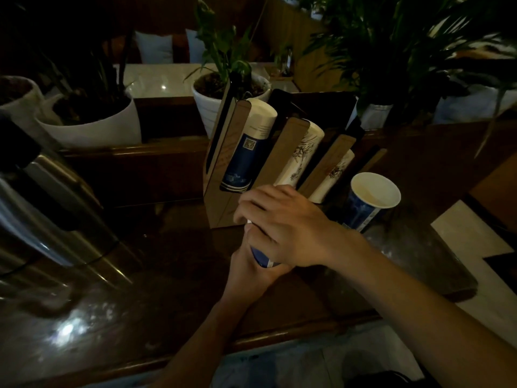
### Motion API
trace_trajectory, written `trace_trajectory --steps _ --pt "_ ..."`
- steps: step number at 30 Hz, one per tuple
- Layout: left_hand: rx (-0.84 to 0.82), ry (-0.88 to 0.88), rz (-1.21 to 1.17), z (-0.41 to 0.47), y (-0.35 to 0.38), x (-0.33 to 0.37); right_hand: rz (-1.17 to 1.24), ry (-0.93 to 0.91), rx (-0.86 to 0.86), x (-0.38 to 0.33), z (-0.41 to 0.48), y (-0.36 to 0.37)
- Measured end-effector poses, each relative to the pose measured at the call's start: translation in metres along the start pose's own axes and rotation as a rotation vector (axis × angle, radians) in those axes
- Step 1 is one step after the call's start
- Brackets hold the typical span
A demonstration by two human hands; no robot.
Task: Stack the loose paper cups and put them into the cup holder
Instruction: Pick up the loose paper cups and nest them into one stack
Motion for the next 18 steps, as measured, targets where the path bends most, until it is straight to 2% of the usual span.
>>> trace_trajectory --steps 4,8,10,13,18 --pt "0.017 -0.033 -0.024 -0.003 -0.002 -0.001 -0.044 0.041 -0.121 0.003 0.002 0.008" --pt "0.040 -0.073 -0.025 -0.004 -0.003 0.001 0.042 0.062 -0.228 0.004 0.009 0.007" --pt "0.057 -0.084 -0.032 -0.005 -0.003 0.001 0.099 0.083 -0.247 0.006 0.016 0.003" --pt "0.059 -0.097 -0.045 -0.007 -0.003 0.000 0.052 0.076 -0.273 0.003 0.024 0.004" --pt "0.060 -0.104 -0.054 -0.007 -0.001 -0.004 0.045 0.073 -0.200 0.004 0.021 0.008"
Point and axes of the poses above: each hand's wrist, its own z-axis towards the middle knuckle, its own y-axis out of the palm, x = y × z, the point moved 9 cm from there along z, towards the middle knuckle, and after that the axes turned 3 degrees about y, right-handed, at the moved point
